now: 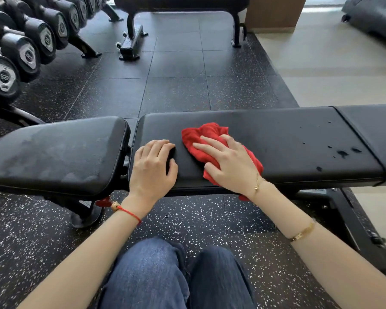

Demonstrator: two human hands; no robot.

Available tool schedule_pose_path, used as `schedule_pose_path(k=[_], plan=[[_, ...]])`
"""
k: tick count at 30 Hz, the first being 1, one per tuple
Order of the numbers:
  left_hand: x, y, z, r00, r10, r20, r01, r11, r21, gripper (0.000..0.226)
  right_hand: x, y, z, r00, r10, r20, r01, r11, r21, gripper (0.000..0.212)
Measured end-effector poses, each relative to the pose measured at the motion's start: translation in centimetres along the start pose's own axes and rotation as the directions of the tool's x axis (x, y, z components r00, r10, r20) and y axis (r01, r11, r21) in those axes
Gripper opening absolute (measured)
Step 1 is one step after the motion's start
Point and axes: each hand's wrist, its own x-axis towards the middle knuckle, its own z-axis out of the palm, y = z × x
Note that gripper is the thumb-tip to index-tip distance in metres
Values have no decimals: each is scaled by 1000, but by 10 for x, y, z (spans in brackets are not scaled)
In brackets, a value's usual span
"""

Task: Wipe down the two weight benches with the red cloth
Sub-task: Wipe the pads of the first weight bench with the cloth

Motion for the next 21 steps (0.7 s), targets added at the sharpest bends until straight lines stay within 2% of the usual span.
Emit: schedule_pose_path(k=[3,6,8,10,13,16,19,21], plan=[[0,1,0,1000,7,-11,-7,1000,9,36,-12,34,-10,998,46,-36,-46,999,-7,58],[0,2,1,1000,2,-15,-1,1000,26,37,15,66,-18,975,218,-47,-220,975,-37,50],[-1,3,1,1000,4,-20,-3,999,38,37,38,64,-19,955,291,-51,-293,955,-49,49],[-1,3,1,1000,1,-24,1,999,47,36,51,43,-11,970,242,-37,-244,968,-60,50],[1,3,2,1000,-9,-25,10,999,48,35,39,3,5,997,79,5,-79,995,-58,53],[1,2,2,1000,-6,-26,7,999,40,35,7,-2,3,1000,-20,1,20,1000,-21,55],[1,1,3,999,4,-35,-2,999,42,35,-18,20,-6,998,-18,-55,18,1000,-14,56],[0,2,4,999,7,-39,-5,999,46,36,-19,43,-12,993,63,-96,-65,998,-21,55]])
